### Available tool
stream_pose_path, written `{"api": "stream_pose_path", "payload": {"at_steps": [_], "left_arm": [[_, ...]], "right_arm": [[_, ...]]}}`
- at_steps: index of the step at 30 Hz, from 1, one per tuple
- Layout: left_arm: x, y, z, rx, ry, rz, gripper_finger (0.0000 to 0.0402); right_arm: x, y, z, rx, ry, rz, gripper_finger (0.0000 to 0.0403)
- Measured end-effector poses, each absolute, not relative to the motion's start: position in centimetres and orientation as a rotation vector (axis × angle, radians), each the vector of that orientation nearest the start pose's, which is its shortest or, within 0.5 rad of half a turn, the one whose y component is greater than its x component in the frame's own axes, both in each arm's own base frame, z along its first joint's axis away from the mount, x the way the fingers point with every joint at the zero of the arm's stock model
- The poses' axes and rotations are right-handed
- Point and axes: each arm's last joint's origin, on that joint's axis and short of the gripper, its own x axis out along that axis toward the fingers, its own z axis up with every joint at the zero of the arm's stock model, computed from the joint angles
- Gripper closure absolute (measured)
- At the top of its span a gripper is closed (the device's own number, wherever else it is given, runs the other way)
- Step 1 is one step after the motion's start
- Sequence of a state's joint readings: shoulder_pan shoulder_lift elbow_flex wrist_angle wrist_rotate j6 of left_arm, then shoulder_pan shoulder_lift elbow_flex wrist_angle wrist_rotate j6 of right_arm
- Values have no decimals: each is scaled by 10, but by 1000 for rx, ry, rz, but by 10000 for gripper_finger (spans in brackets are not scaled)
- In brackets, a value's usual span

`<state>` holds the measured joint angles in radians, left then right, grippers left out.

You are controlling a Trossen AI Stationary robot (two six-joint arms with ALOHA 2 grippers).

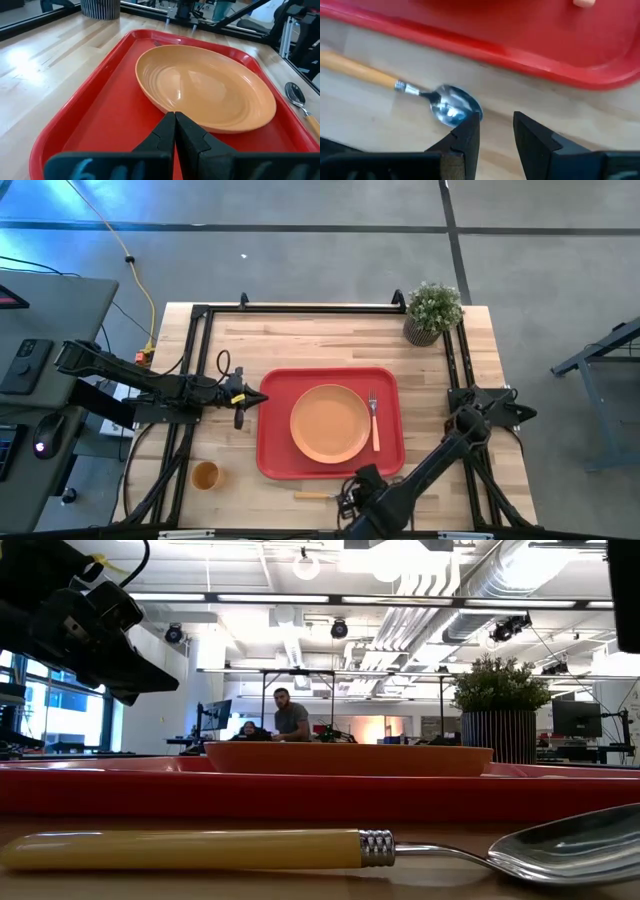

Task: Pick and place plate/cup/fork/spoon on tray
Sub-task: Put the orange spoon on the red serving tray to the right of the orange fork

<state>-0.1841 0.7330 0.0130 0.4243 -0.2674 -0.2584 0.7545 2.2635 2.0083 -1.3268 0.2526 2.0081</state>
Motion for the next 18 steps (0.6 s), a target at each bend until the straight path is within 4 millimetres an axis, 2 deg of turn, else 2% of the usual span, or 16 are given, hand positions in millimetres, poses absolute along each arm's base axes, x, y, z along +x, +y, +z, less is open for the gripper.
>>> {"api": "stream_pose_path", "payload": {"at_steps": [6,8,11,14,18], "left_arm": [[138,-18,136,-192,270,119,401],[139,-18,137,-194,260,118,401],[139,-18,139,-208,236,118,401],[139,-18,140,-209,231,125,401],[139,-18,138,-205,245,131,401]], "right_arm": [[340,306,203,949,1044,-790,292],[341,304,203,936,1030,-797,292],[340,301,202,940,1158,-795,286],[341,300,202,960,1264,-777,261],[342,298,202,959,1247,-790,209]]}}
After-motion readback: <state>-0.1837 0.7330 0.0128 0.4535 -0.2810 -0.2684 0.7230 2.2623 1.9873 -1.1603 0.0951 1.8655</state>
